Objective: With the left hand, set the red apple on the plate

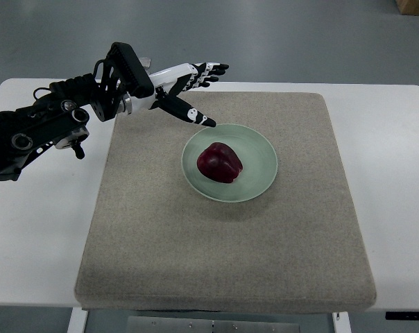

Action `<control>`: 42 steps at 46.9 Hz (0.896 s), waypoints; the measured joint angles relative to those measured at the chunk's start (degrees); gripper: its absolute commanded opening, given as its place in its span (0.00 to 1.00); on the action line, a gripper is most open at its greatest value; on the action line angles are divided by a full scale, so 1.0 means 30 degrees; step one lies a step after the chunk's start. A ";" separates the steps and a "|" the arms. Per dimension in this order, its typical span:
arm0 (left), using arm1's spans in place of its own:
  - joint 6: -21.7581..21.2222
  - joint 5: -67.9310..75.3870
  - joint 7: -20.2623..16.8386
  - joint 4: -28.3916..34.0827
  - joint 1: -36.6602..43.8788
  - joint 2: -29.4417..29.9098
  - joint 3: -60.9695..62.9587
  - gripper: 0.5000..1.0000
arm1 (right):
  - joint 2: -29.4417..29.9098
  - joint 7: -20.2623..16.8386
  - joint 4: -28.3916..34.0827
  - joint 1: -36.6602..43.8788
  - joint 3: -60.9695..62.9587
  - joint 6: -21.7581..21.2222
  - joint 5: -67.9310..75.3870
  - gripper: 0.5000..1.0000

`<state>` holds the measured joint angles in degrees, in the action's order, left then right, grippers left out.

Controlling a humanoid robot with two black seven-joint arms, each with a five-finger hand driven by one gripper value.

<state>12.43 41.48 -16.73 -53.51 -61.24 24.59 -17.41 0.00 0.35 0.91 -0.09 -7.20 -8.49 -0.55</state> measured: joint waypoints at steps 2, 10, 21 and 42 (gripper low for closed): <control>0.0080 -0.1027 0.0007 0.0413 -0.0058 0.0166 0.0002 1.00 | 0.0000 0.0001 0.0000 0.0004 0.0000 -0.0001 -0.0001 0.93; 0.0406 -0.8119 0.0048 0.1419 -0.0241 0.1577 0.0282 1.00 | 0.0000 0.0002 -0.0002 -0.0001 -0.0002 0.0005 -0.0002 0.93; 0.3559 -1.4027 0.1714 0.3105 0.0005 0.3101 -0.0876 0.99 | 0.0000 0.0003 -0.0009 0.0004 -0.0002 0.0004 -0.0006 0.93; 0.6135 -2.0578 0.8829 0.4939 0.1905 0.3113 -0.4465 1.00 | 0.0000 -0.0001 0.0001 0.0000 -0.0002 -0.0008 -0.0019 0.93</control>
<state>30.83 -20.25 9.76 -38.69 -55.52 33.93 -30.80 0.00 0.35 0.91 -0.09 -7.21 -8.52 -0.61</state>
